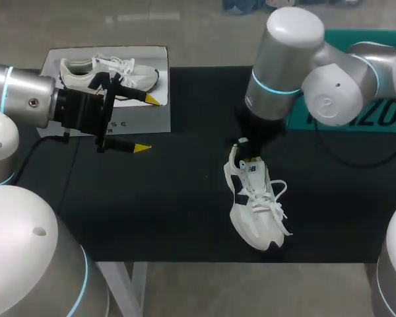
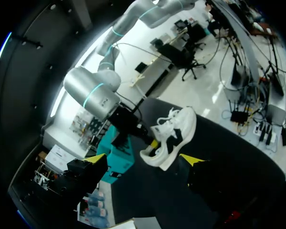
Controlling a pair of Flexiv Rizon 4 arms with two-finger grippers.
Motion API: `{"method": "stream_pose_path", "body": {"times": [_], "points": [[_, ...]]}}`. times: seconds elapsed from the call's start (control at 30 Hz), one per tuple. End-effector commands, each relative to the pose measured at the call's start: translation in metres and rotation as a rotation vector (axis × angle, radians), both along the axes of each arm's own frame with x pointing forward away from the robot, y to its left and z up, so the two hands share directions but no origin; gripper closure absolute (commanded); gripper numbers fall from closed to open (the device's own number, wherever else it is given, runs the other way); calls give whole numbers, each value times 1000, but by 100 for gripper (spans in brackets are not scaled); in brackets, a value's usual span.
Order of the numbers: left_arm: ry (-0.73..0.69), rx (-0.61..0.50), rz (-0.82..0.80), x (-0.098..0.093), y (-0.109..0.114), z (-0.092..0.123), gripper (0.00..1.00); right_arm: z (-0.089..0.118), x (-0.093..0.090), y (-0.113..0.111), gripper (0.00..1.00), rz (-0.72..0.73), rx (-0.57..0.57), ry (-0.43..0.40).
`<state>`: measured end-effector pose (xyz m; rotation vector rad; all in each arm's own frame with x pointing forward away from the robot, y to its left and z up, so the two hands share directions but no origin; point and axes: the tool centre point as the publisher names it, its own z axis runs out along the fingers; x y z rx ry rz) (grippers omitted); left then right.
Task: Take the shoe out of the shoebox, open the shoe tongue, remove and reinsert the insole, then place the shoe into the shoebox
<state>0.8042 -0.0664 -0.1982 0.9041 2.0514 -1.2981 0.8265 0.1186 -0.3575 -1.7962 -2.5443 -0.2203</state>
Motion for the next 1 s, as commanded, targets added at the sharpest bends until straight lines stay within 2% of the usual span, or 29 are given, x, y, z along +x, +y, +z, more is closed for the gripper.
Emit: {"method": "stream_pose_path", "body": {"times": [0.03, 0.2, 0.4, 0.83, 1.0], "points": [[1, 4, -1, 0, 0, 0, 0, -26, 1, 4, 100, -31, -7, -21], [1, 4, -1, 0, 0, 0, 0, -48, 1, -2, 100, -57, -13, -21], [1, 4, -1, 0, 0, 0, 0, -58, -2, 2, 100, -52, -27, -14], [1, 4, -1, 0, 0, 0, 0, -7, 3, -6, 100, -63, -26, -70], [1, 4, -1, 0, 0, 0, 0, 4, 0, -10, 100, -58, -56, -56]]}}
